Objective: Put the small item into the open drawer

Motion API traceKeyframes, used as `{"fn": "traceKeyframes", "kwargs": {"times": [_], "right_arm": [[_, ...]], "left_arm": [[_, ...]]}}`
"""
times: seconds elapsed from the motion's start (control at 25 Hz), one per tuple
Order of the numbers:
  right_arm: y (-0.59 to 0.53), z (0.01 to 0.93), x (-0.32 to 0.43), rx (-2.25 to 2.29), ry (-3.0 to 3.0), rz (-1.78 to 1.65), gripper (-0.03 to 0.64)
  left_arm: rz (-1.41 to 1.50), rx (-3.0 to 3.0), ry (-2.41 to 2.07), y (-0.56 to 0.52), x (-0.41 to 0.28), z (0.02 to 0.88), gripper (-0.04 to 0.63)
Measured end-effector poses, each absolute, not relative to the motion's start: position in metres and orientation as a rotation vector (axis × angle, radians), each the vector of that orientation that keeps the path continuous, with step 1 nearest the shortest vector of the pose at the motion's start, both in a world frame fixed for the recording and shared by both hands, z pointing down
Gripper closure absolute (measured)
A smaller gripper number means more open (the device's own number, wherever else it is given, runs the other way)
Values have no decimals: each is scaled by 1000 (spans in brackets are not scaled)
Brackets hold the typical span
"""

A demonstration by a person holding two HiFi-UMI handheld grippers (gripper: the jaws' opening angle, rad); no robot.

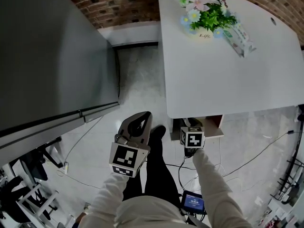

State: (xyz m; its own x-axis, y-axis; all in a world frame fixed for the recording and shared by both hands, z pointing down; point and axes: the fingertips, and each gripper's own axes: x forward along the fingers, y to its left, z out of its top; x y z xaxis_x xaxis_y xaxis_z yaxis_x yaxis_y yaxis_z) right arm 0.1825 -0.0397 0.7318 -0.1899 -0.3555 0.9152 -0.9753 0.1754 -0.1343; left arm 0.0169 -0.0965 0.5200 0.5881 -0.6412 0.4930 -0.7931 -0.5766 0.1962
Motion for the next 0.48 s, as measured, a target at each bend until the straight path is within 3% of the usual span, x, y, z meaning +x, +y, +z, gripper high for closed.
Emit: {"fn": "traceKeyframes", "kwargs": {"times": [0.2, 0.48], "right_arm": [[-36, 706, 183, 1337, -1719, 1009, 444], [-37, 649, 182, 1482, -1800, 979, 500]], "left_arm": [[519, 2443, -1137, -97, 21, 516, 580], [525, 2465, -1113, -94, 25, 512, 580]]}}
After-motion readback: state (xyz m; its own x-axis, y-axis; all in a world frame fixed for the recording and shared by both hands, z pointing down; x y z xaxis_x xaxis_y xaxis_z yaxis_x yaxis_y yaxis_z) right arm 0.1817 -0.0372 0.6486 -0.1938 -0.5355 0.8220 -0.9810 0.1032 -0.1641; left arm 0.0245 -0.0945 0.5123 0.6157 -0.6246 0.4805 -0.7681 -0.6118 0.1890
